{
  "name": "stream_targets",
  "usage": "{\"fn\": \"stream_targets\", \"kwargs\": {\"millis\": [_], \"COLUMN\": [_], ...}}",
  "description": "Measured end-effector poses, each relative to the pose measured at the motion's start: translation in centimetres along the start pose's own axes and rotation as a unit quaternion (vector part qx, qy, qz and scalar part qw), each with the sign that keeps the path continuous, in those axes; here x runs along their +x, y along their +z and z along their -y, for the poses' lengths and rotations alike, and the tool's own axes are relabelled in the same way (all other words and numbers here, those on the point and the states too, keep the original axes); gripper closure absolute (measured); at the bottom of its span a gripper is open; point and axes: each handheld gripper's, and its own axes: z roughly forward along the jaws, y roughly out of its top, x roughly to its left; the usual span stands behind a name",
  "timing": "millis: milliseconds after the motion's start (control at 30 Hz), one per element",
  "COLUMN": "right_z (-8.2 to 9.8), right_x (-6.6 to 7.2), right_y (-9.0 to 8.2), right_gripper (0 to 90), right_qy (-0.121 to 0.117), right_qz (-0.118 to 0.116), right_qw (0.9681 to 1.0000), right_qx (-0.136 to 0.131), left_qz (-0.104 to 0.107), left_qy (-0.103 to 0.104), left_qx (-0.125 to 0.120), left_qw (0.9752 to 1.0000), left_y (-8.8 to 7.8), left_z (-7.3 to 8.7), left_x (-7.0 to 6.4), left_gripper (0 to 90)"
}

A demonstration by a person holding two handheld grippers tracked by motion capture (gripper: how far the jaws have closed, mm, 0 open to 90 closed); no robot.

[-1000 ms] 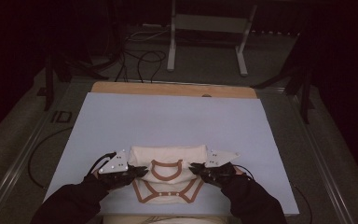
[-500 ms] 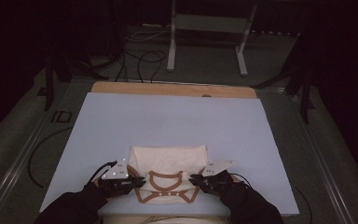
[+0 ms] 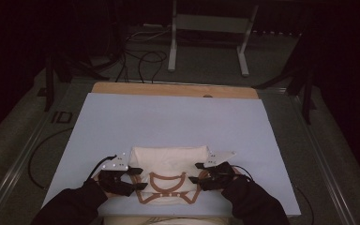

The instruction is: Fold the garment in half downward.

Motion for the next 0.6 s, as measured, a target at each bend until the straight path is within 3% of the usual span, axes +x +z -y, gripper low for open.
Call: {"fn": "stream_targets", "kwargs": {"millis": [67,233,467,600], "right_z": [-0.4,-1.0,-0.3,0.3], "right_x": [-0.3,-0.8,-0.9,-1.4], "right_y": [0.0,1.0,3.3,3.8], "right_gripper": [48.0,56.8,66.5,66.7], "right_qy": [-0.002,-0.002,0.008,0.025], "right_qz": [0.004,-0.009,-0.03,-0.035], "right_qw": [1.0,1.0,0.9986,0.9975], "right_qx": [-0.003,0.004,0.042,0.056], "left_qz": [0.009,0.007,-0.017,-0.012], "left_qy": [-0.003,-0.015,-0.022,-0.031], "left_qx": [0.002,0.026,0.071,0.083], "left_qw": [1.0,0.9995,0.997,0.996], "left_y": [0.1,1.3,2.8,3.2], "left_z": [-0.4,-0.9,-0.7,-0.6], "left_x": [0.1,0.6,1.1,1.3], "left_gripper": [43.6,52.9,69.2,77.1]}}
